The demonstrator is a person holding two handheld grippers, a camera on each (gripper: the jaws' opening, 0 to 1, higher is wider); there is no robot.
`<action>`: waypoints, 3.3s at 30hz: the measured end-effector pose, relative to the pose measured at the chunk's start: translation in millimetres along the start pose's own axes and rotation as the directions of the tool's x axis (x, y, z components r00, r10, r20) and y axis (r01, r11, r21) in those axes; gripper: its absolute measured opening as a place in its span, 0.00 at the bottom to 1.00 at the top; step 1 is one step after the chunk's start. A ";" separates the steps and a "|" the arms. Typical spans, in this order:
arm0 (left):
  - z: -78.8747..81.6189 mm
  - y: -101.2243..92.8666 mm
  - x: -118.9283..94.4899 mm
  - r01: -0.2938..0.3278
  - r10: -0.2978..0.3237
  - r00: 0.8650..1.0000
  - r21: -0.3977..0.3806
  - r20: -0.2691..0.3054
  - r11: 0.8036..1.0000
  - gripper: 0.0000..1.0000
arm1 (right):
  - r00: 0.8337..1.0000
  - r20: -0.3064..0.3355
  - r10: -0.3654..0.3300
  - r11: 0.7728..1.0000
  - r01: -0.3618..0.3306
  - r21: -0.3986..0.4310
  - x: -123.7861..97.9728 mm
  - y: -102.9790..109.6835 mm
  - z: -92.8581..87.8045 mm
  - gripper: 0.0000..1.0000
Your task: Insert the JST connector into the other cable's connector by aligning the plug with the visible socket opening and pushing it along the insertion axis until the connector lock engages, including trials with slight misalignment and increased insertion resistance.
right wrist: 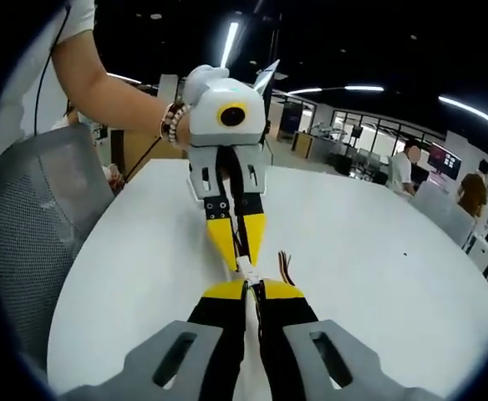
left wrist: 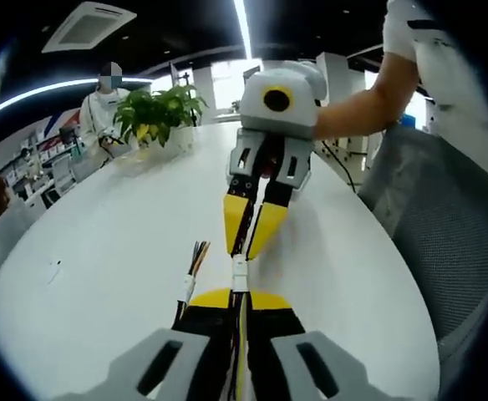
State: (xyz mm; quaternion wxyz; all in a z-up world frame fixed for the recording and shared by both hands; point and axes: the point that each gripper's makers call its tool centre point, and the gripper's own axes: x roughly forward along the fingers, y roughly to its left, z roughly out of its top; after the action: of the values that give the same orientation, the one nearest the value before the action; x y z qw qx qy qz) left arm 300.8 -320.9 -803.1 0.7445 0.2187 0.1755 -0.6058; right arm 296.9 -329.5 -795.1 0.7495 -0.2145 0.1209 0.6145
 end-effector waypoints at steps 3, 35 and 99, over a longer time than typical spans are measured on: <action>0.4 1.4 0.7 -0.002 0.002 1.000 -0.002 0.002 1.000 0.00 | 1.000 0.001 -0.004 1.000 0.004 0.004 0.2 -1.5 -0.4 0.01; -34.0 26.0 22.1 -0.087 0.075 0.991 -0.107 -0.109 0.991 0.12 | 0.996 -0.051 -0.067 0.995 0.071 0.072 15.1 -28.7 -44.2 0.02; -31.1 25.0 5.9 -0.152 0.155 0.988 -0.264 -0.010 0.953 0.12 | 0.996 -0.038 -0.080 0.970 0.087 0.225 3.3 -31.8 -38.4 0.23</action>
State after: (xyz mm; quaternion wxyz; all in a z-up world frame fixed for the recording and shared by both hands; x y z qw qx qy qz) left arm 326.6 -304.8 -829.6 0.8128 0.1274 0.2328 -0.5185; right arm 331.7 -349.5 -824.8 0.7924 -0.1412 0.1918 0.5615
